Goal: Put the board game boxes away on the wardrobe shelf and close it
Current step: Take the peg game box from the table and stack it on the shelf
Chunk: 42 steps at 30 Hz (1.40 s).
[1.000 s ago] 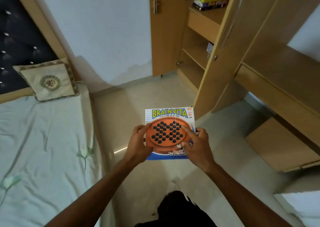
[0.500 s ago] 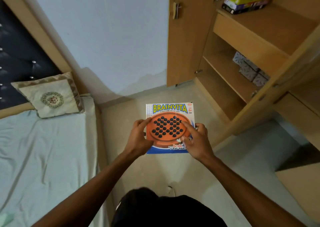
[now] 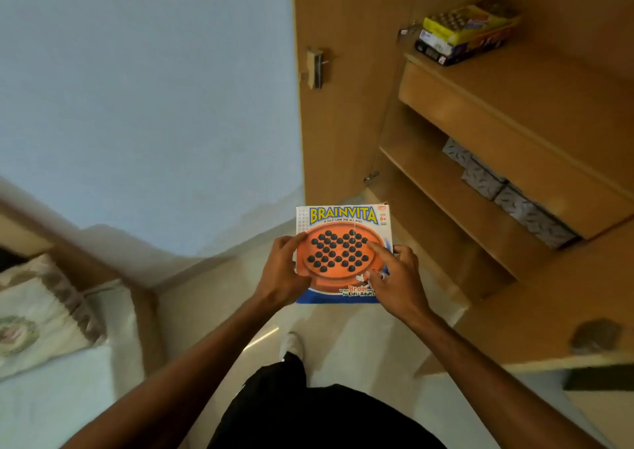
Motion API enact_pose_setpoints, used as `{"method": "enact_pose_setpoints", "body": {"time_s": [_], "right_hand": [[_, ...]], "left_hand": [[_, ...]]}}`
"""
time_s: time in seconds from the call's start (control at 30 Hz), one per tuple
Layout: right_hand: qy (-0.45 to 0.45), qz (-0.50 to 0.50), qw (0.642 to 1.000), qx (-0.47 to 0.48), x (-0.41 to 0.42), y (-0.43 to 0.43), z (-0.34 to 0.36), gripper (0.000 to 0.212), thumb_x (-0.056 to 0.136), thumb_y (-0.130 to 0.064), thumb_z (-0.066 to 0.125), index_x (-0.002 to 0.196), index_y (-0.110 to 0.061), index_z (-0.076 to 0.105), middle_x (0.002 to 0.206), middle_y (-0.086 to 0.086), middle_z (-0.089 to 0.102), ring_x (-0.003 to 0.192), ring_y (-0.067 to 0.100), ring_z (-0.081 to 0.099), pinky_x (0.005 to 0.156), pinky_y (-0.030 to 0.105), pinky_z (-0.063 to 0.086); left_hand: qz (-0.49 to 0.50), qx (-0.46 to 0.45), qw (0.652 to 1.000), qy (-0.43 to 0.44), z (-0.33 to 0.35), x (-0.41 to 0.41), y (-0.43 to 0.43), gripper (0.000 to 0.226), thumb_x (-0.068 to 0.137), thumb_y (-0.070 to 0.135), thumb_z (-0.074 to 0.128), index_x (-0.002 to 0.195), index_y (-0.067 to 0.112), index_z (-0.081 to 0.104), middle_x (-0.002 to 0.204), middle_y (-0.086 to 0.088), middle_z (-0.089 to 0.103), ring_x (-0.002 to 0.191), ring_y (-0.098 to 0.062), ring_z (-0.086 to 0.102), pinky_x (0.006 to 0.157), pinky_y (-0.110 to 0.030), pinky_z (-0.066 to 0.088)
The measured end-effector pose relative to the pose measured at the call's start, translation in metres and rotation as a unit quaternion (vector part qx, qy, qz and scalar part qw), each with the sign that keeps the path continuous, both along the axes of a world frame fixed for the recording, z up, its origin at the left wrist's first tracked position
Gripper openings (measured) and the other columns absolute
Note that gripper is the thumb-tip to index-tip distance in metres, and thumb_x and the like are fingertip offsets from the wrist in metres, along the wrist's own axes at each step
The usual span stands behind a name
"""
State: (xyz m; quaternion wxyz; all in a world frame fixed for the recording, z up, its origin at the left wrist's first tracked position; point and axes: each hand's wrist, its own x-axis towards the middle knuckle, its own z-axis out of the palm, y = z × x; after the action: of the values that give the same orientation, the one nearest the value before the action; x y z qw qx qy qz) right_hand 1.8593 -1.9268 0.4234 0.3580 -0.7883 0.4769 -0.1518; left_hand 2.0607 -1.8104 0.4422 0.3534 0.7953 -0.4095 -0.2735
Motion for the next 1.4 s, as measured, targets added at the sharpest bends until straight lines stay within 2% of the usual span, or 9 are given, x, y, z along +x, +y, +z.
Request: {"method": "enact_pose_setpoints", "body": {"time_s": [0.5,0.6,0.77,0.97,1.07,1.2,1.27,1.33,1.4], "right_hand": [[-0.045,-0.221,0.971,-0.077,0.030,-0.296,0.027,0.058,0.084,-0.015,0.070,0.138,-0.019,0.050,0.134,0.012,0.045,0.127,0.023,0.044,0.087,0.022,0.046],[-0.066,-0.232,0.967,-0.082,0.017,-0.381,0.031,0.058,0.084,-0.013,0.071,0.138,-0.019,0.049,0.136,0.013,0.044,0.130,0.025,0.043,0.095,0.035,0.052],[-0.072,-0.228,0.964,-0.116,0.001,-0.508,0.059,0.054,0.085,-0.016,0.070,0.136,-0.017,0.052,0.133,0.012,0.046,0.128,0.025,0.043,0.092,0.032,0.051],[-0.083,-0.239,0.958,-0.137,0.009,-0.631,0.080,0.052,0.082,-0.018,0.070,0.132,-0.019,0.056,0.127,0.011,0.054,0.118,0.028,0.053,0.090,0.045,0.055],[-0.089,-0.249,0.954,-0.143,0.020,-0.691,0.088,0.049,0.080,-0.019,0.070,0.128,-0.019,0.059,0.124,0.012,0.059,0.113,0.027,0.059,0.088,0.045,0.057],[-0.081,-0.259,0.948,-0.165,0.040,-0.753,0.099,0.050,0.079,-0.017,0.073,0.127,-0.016,0.061,0.121,0.014,0.063,0.106,0.027,0.064,0.085,0.040,0.058],[-0.084,-0.259,0.950,-0.154,0.050,-0.774,0.099,0.047,0.081,-0.018,0.072,0.126,-0.014,0.062,0.121,0.012,0.063,0.105,0.025,0.065,0.080,0.030,0.058],[-0.089,-0.250,0.953,-0.145,0.058,-0.786,0.097,0.038,0.082,-0.020,0.072,0.119,-0.015,0.067,0.115,0.008,0.065,0.102,0.022,0.066,0.073,0.021,0.053],[-0.105,-0.238,0.953,-0.158,0.065,-0.800,0.093,0.021,0.082,-0.025,0.070,0.103,-0.022,0.073,0.103,0.004,0.067,0.096,0.018,0.065,0.074,0.026,0.053]], "left_hand": [[-0.213,-0.049,0.976,-0.009,0.043,0.058,-0.386,0.085,0.066,0.002,0.080,0.141,0.013,0.041,0.137,-0.009,0.039,0.119,-0.026,0.051,0.094,-0.038,0.053],[-0.225,-0.068,0.972,-0.008,0.054,0.042,-0.477,0.074,0.071,0.002,0.078,0.136,0.012,0.047,0.134,-0.009,0.044,0.118,-0.025,0.050,0.097,-0.039,0.051],[-0.216,-0.119,0.969,-0.001,0.084,0.026,-0.598,0.064,0.072,-0.007,0.071,0.131,0.009,0.052,0.114,0.010,0.051,0.108,-0.015,0.053,0.092,-0.031,0.050],[-0.240,-0.165,0.956,-0.016,0.116,0.029,-0.716,0.064,0.069,0.000,0.073,0.129,0.011,0.054,0.124,0.004,0.053,0.115,-0.019,0.053,0.096,-0.032,0.049],[-0.313,-0.154,0.935,-0.072,0.127,0.047,-0.780,0.065,0.068,0.014,0.076,0.128,0.010,0.053,0.130,-0.004,0.055,0.118,-0.028,0.056,0.098,-0.047,0.050],[-0.387,-0.046,0.904,0.177,0.131,0.067,-0.855,0.035,0.095,0.025,0.054,0.129,0.019,0.050,0.129,-0.016,0.058,0.108,-0.040,0.062,0.070,-0.055,0.059],[-0.372,0.015,0.914,0.163,0.136,0.076,-0.883,0.052,0.086,0.031,0.066,0.134,0.020,0.047,0.135,-0.018,0.054,0.116,-0.043,0.057,0.083,-0.062,0.052],[-0.377,0.067,0.922,0.062,0.143,0.081,-0.899,0.063,0.066,0.029,0.083,0.123,0.025,0.057,0.135,-0.015,0.055,0.124,-0.039,0.053,0.103,-0.054,0.043],[-0.346,0.094,0.930,0.077,0.141,0.094,-0.925,0.048,0.064,0.018,0.083,0.104,0.033,0.060,0.112,-0.005,0.064,0.110,-0.031,0.061,0.092,-0.033,0.054]]}}
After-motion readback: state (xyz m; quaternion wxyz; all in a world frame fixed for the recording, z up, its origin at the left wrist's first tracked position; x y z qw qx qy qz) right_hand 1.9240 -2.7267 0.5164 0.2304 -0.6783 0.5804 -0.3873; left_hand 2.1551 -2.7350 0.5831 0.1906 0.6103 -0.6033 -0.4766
